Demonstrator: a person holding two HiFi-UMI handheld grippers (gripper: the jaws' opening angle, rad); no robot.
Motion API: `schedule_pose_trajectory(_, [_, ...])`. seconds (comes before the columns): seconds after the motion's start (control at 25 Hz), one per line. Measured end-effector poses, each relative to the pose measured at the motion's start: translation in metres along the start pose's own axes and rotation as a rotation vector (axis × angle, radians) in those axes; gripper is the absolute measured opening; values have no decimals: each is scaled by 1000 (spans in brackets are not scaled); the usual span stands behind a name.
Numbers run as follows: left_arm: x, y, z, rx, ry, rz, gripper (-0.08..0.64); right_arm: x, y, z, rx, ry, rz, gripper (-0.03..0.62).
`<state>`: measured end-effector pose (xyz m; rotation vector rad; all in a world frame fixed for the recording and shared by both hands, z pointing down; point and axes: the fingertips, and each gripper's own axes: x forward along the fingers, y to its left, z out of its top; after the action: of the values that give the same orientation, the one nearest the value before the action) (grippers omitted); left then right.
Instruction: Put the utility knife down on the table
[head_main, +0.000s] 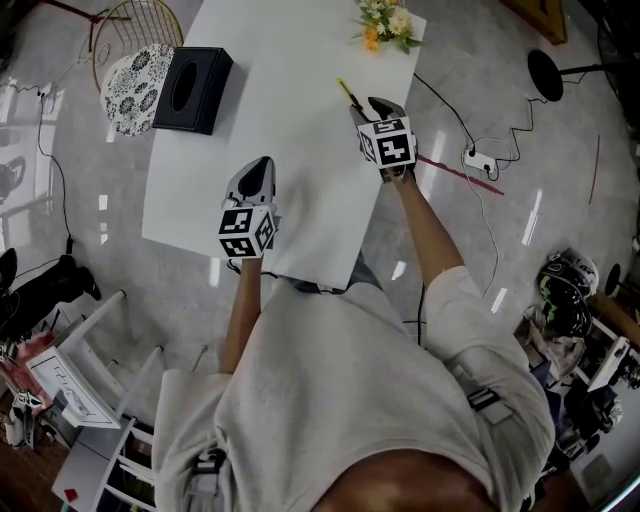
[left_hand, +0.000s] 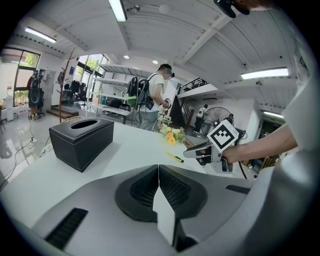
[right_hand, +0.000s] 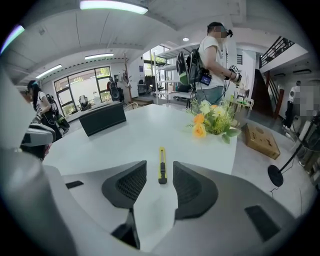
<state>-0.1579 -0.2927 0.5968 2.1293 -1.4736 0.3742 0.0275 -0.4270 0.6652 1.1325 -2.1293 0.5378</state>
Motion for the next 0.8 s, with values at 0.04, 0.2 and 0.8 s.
schedule_pose_trajectory(0.04, [-1, -1, 1, 3, -2, -2, 20, -8, 1, 0, 3, -19, -1, 181])
schedule_pose_trajectory(0.2, [-5, -7, 5, 15, -12, -9, 20, -41, 5, -3, 26, -85, -14, 166])
schedule_pose_trajectory(0.8, [-27, -17, 20, 43, -57, -3, 20, -141, 30, -14, 36, -267, -88, 32])
